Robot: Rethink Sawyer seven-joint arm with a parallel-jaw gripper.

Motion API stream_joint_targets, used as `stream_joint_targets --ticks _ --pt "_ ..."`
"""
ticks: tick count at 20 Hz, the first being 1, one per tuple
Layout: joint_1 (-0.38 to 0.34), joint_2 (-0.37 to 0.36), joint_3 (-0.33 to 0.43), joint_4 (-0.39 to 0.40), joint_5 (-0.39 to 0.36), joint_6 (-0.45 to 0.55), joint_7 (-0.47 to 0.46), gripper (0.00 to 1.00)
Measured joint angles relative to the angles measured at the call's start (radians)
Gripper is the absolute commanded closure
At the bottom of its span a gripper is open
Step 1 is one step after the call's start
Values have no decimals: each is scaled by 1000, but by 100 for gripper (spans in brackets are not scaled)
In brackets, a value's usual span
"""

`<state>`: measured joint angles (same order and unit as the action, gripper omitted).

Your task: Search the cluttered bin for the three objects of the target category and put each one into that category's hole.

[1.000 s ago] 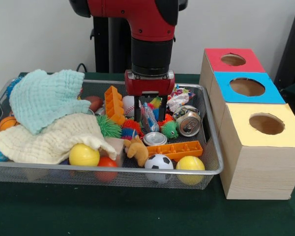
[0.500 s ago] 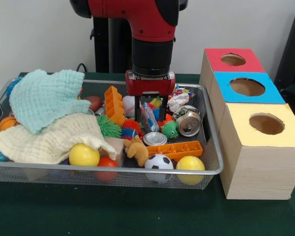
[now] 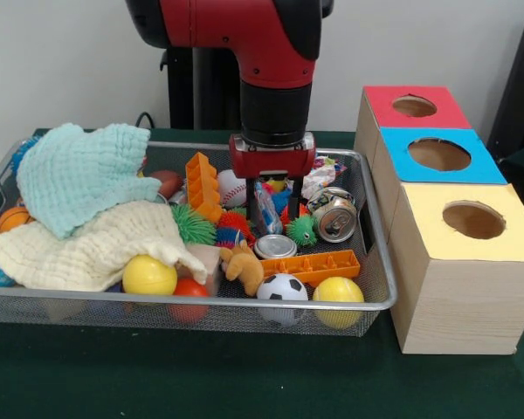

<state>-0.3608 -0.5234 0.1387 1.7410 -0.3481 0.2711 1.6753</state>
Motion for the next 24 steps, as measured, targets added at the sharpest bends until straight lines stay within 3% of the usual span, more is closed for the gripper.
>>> stream_joint_targets --ticks 7,19,20,24 --pt "30 52 -20 -1 0 -1 0 0" --pt "51 55 -42 -1 1 -1 0 0" --pt "51 55 -44 -1 1 -1 0 100" --pt "52 54 -50 -1 1 -1 0 100"
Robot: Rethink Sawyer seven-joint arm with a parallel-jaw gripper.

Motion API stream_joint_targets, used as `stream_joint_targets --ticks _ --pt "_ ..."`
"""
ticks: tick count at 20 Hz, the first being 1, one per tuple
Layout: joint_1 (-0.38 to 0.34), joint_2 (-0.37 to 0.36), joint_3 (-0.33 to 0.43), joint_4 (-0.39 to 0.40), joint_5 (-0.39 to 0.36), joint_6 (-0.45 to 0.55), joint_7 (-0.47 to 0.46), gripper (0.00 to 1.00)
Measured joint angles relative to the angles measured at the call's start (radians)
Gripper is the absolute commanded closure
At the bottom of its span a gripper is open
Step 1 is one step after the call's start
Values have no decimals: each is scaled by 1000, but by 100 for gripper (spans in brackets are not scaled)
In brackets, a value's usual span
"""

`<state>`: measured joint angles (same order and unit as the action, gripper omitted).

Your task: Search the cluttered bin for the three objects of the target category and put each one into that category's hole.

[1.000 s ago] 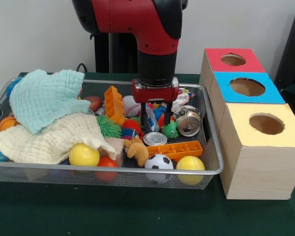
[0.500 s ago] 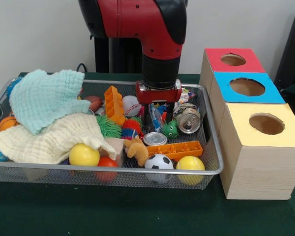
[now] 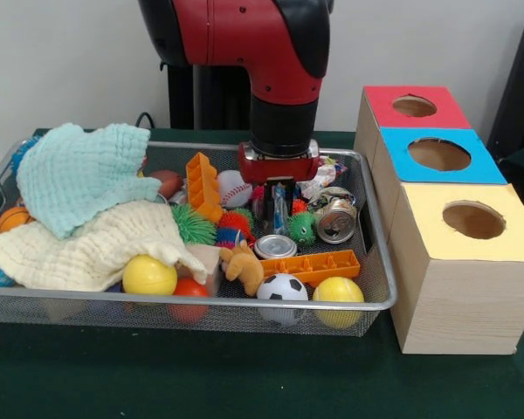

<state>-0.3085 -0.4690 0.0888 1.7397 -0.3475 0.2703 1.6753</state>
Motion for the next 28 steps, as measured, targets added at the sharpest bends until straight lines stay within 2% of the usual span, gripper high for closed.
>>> stream_joint_targets --ticks 6,12,17,18,23,28 --pt "1 -7 -12 1 0 1 0 100" --pt "-4 -56 -9 6 1 46 0 100" --pt "-30 -142 13 36 24 135 0 100" --pt "-41 -183 24 47 43 179 0 100" --pt "-65 -291 54 66 107 282 0 100" --pt "-78 -371 84 77 167 310 0 100"
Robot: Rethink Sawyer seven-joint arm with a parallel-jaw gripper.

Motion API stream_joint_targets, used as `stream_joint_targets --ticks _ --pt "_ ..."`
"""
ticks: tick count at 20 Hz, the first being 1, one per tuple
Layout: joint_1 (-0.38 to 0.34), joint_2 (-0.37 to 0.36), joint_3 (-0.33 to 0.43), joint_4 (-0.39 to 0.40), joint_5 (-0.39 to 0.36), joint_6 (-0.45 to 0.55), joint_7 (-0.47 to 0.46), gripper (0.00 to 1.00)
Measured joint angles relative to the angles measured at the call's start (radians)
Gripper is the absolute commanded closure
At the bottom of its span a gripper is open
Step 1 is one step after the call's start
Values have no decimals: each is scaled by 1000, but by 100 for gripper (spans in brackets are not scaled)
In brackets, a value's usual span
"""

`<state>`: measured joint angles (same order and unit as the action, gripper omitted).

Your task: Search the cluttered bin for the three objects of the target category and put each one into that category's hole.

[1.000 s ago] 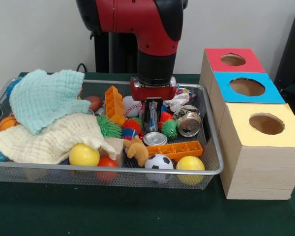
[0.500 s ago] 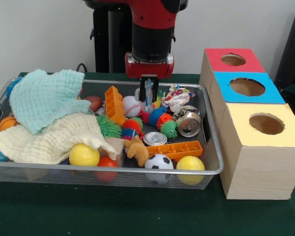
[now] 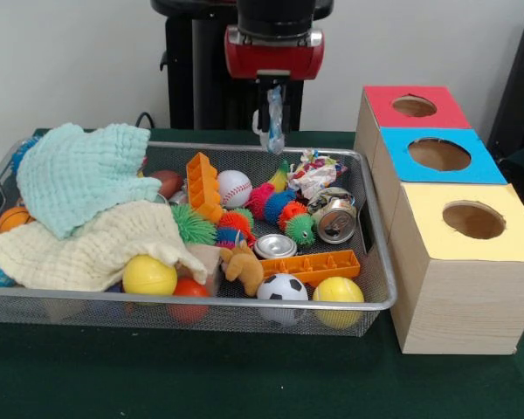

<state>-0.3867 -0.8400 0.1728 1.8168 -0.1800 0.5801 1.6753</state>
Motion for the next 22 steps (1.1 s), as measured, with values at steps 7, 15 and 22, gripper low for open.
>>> stream_joint_targets --ticks 7,15,22 --pt "21 -59 43 17 98 -3 0 100" --pt "60 -47 101 49 203 -115 0 100" --pt "82 -21 147 93 259 -276 3 100"
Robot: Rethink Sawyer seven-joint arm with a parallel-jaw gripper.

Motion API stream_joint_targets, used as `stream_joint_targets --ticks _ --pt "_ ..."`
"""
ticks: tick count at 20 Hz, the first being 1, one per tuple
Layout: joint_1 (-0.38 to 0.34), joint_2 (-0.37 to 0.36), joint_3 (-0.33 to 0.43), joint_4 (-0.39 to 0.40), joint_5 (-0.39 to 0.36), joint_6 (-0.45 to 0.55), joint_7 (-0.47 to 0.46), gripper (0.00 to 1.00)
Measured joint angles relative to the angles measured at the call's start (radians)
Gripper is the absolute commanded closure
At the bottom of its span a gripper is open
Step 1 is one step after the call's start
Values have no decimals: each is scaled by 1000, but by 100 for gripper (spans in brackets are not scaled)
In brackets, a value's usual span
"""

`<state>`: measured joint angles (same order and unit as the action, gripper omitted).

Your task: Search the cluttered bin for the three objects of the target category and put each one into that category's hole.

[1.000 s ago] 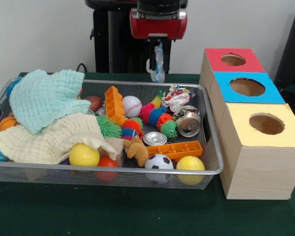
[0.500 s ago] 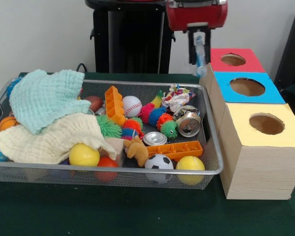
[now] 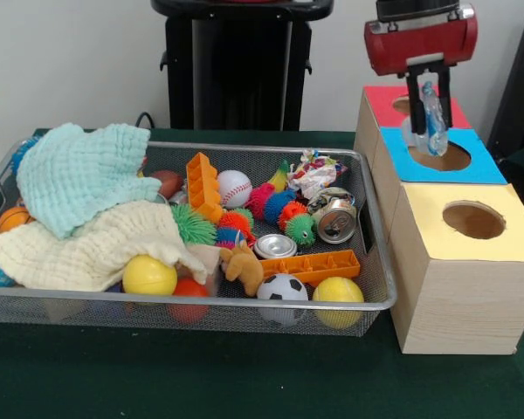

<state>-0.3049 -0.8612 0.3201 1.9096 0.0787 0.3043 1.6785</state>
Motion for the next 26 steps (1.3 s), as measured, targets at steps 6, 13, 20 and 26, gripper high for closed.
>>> stream_joint_targets --ticks 6,13,20,26 --pt "9 36 26 27 20 -63 0 100" --pt "24 100 28 65 26 -64 0 100" --pt "41 116 27 82 45 -64 0 100" --pt "44 132 27 91 55 -82 0 100"
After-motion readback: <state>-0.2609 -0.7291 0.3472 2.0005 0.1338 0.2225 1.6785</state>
